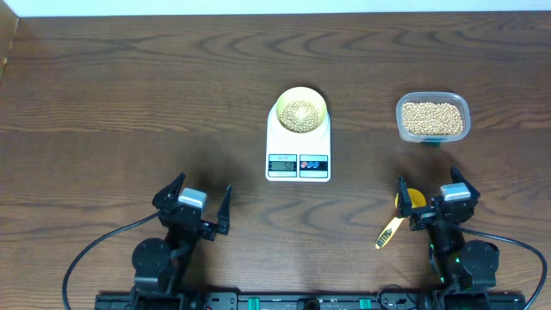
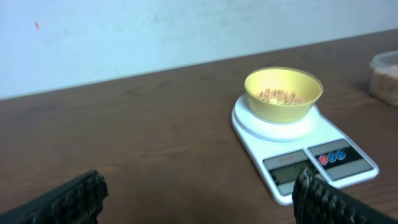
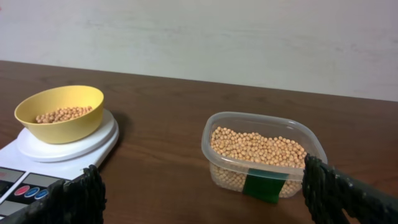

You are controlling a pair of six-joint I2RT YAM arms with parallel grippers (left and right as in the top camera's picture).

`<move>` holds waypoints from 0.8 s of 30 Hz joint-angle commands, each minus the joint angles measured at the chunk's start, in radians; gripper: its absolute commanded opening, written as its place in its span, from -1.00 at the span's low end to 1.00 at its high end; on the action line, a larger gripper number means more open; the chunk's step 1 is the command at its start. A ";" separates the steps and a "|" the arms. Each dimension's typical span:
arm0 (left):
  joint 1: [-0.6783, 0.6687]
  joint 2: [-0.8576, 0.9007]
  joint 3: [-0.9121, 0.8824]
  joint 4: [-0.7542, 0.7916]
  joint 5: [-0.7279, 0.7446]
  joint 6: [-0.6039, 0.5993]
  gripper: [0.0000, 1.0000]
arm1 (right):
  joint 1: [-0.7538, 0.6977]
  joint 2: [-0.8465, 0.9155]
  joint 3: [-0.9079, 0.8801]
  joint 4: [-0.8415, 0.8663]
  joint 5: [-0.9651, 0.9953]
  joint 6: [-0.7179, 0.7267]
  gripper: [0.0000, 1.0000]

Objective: Scoop item into bowl and weigh 50g on scale

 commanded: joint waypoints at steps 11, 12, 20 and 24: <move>0.005 -0.008 -0.103 0.122 -0.166 -0.104 0.96 | 0.005 -0.006 -0.002 -0.005 0.004 0.012 0.98; 0.005 -0.008 -0.103 0.121 -0.178 -0.104 0.96 | 0.005 -0.006 -0.002 -0.005 0.004 0.012 0.99; 0.005 -0.008 -0.103 0.114 -0.218 -0.171 0.96 | 0.005 -0.006 -0.002 -0.005 0.004 0.012 0.99; 0.005 -0.008 -0.103 0.114 -0.219 -0.120 0.95 | 0.005 -0.006 -0.002 -0.005 0.004 0.012 0.99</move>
